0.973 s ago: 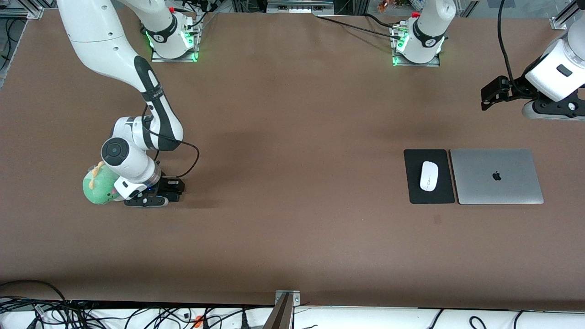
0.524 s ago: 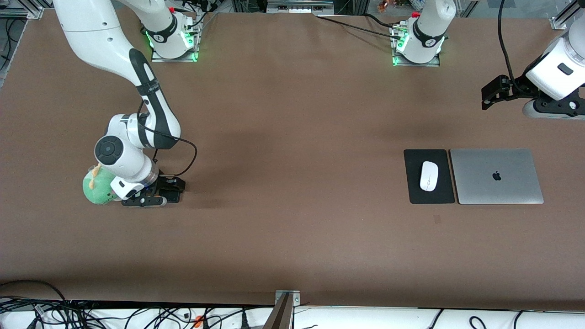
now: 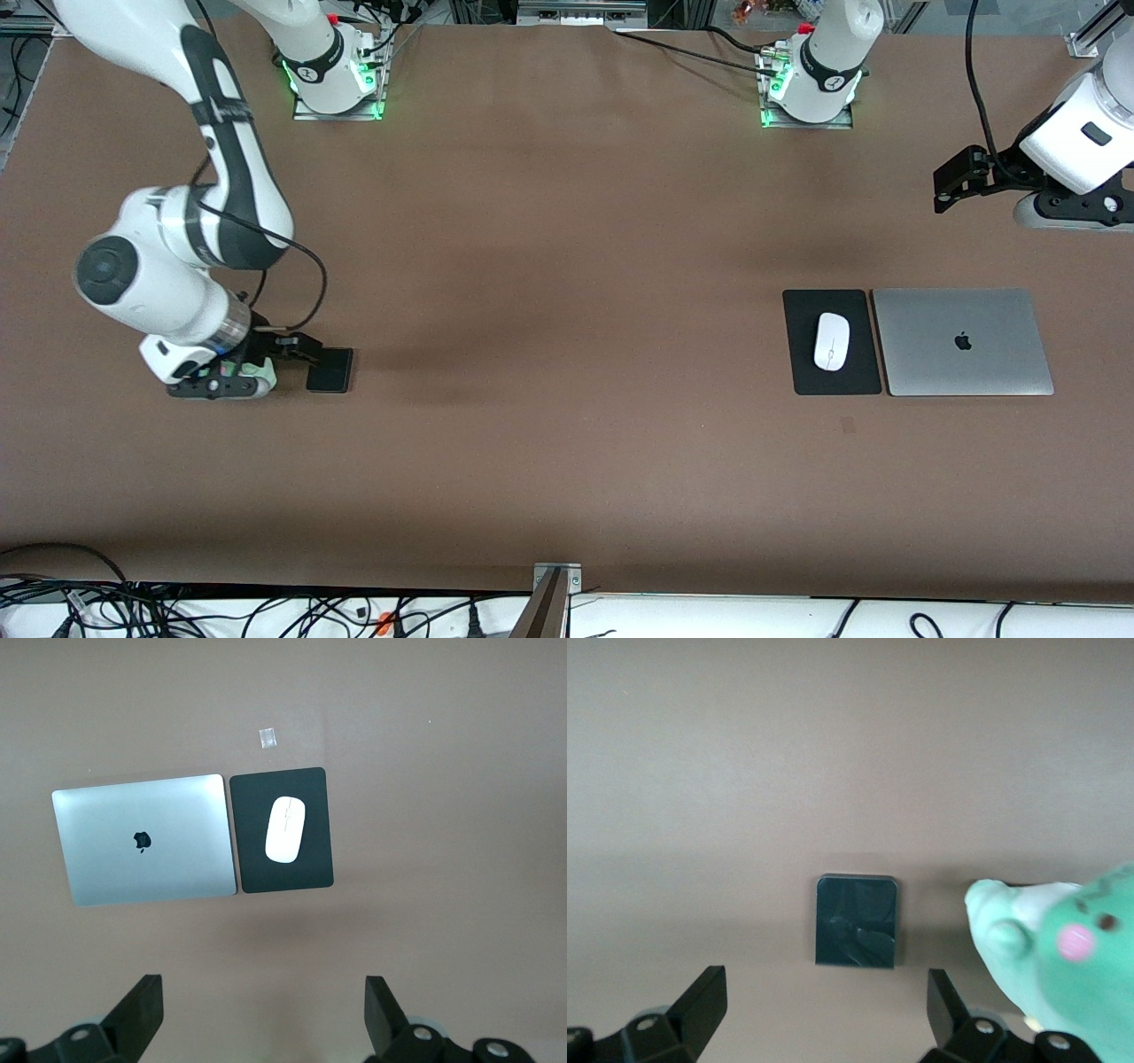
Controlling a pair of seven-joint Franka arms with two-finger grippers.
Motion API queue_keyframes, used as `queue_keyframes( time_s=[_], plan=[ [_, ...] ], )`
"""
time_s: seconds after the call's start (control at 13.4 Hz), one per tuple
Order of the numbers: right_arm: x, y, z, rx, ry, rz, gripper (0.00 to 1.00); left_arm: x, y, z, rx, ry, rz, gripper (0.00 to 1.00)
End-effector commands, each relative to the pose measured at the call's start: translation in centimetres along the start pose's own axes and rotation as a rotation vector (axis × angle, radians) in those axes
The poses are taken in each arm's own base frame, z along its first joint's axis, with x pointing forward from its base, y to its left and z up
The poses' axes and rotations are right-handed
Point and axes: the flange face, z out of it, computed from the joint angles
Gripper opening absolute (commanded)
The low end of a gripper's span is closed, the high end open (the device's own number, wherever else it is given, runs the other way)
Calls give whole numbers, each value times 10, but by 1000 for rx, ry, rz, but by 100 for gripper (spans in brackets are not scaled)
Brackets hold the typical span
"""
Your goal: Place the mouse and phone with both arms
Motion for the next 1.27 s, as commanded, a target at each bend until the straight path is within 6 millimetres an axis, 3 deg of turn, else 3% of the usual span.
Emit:
queue_keyframes(
  time_s=[0.0, 0.3, 0.45, 0.52, 0.67, 0.9, 1.05, 1.2],
  plan=[
    [-15, 20, -53, 38, -18, 14, 100, -6, 0, -3, -19, 8, 16, 100],
    [-41, 34, -134, 65, -12, 21, 100, -7, 0, -3, -19, 7, 16, 100],
    [-53, 36, -164, 76, -21, 17, 100, -7, 0, -3, -19, 7, 16, 100],
    [-57, 42, -173, 58, -56, 16, 100, -7, 0, -3, -19, 7, 16, 100],
    [-59, 57, -210, 1, -82, 15, 100, -7, 0, -3, -19, 7, 16, 100],
    [-72, 68, -242, -41, -60, 12, 100, -7, 0, -3, -19, 5, 16, 100],
    [-73, 70, -247, -84, -46, 6, 100, -7, 0, -3, -19, 5, 16, 100],
    [-76, 72, -265, -84, -9, 14, 100, -7, 0, -3, -19, 5, 16, 100]
  ],
)
